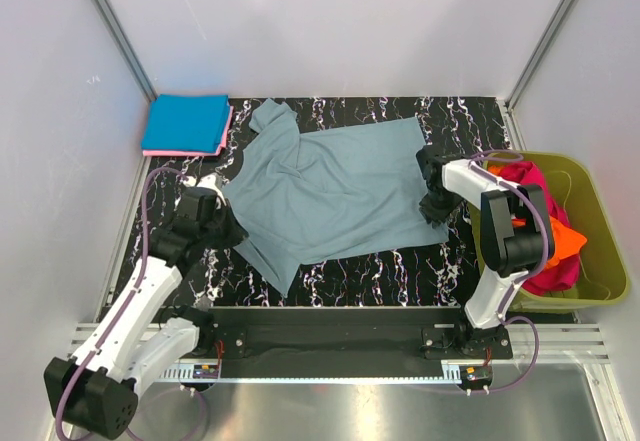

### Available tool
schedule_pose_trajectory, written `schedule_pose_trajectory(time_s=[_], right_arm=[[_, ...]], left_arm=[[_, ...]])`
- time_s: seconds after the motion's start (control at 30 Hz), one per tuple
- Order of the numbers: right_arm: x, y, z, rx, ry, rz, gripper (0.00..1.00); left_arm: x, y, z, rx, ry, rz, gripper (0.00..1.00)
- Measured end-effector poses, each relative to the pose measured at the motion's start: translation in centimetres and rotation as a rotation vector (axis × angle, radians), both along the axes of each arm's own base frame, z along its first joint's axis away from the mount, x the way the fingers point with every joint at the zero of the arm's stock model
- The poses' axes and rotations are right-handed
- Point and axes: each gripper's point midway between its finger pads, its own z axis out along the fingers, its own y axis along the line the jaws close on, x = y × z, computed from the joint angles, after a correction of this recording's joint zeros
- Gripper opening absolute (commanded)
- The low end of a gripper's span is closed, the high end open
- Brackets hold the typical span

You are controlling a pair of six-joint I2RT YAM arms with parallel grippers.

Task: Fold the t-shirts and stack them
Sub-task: Flatten the tshirt out

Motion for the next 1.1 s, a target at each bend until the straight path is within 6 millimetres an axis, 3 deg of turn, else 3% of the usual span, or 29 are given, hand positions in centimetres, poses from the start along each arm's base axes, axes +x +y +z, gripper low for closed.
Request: schedule_pose_trajectory(time_s=[0.3, 0.77, 1.1], right_arm=[[0.5, 0.0, -0.2, -0.001, -0.006, 0.011, 0.43], [1.7, -0.1, 0.5, 0.004, -0.037, -0.004, 0.41], [1.6, -0.2, -0.3, 0.003, -0.026, -0.005, 0.35]], left_arm=[[-0.2, 0.0, 0.4, -0.014, -0.011, 0.01, 0.0], [-0.6, 0.1, 0.5, -0.012, -0.007, 0.009, 0.0], [-0.8, 0.2, 0.3, -0.002, 0.0, 0.001, 0.0]])
